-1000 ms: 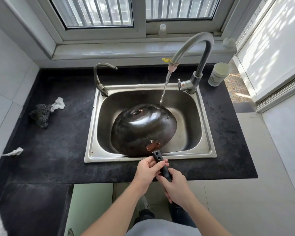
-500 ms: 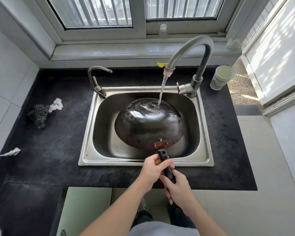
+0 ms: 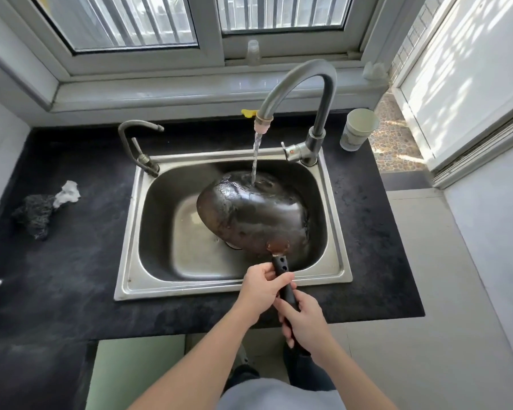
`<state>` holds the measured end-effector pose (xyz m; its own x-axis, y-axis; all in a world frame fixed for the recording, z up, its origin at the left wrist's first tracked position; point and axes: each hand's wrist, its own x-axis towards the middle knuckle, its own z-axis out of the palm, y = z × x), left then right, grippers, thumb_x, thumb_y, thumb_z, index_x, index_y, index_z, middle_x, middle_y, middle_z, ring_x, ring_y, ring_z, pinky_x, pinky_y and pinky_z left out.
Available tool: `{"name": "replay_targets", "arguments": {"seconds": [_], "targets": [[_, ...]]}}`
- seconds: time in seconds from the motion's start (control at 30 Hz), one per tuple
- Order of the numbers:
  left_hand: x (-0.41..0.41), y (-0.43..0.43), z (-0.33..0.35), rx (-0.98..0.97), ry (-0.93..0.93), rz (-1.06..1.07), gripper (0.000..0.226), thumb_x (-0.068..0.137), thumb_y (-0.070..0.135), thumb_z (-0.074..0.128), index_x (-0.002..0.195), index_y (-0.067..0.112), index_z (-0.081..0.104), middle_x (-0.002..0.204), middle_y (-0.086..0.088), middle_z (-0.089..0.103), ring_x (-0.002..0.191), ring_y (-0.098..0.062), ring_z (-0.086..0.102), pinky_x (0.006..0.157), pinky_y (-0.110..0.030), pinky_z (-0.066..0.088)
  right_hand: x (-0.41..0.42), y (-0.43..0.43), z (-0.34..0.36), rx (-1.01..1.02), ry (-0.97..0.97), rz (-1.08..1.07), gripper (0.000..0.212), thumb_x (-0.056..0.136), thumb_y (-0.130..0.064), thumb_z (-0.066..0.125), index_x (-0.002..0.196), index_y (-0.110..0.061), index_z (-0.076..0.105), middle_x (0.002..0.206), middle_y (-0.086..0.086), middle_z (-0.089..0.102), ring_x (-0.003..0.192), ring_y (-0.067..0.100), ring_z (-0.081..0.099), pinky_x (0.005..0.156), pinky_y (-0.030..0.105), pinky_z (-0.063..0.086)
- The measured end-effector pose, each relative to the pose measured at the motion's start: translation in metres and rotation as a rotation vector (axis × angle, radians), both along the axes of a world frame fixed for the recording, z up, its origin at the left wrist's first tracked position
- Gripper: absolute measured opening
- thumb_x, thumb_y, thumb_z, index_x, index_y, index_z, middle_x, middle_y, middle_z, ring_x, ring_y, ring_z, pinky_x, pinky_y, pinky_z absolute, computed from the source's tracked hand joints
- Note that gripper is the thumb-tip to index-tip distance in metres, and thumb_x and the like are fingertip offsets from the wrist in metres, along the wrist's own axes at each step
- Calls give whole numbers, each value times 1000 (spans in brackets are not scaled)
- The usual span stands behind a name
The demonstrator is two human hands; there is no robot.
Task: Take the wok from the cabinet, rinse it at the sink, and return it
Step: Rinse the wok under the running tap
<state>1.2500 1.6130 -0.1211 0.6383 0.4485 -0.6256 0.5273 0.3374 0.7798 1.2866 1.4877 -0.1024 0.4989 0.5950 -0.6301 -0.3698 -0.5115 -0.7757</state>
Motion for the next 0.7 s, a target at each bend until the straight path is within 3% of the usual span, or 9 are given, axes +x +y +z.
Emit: {"name": "replay_targets", "arguments": {"seconds": [0.27,0.7], "targets": [[0,5,5,51,-23,-140,15,84,25,77,92,13,74,83,-2,79,86,-16,76,87,-44,60,-13,0,6,7,0,-104,23,100,-22,60,86,-4,62,56,4,59,39,12,50,39,26,47],[11,7,13,216,11,-323,23,79,33,79,85,11,73,76,-1,79,75,-14,76,82,-44,61,-19,-3,14,142,222,-319,22,100,-20,59,89,-1,58,59,4,54,39,10,46,34,22,40]]}}
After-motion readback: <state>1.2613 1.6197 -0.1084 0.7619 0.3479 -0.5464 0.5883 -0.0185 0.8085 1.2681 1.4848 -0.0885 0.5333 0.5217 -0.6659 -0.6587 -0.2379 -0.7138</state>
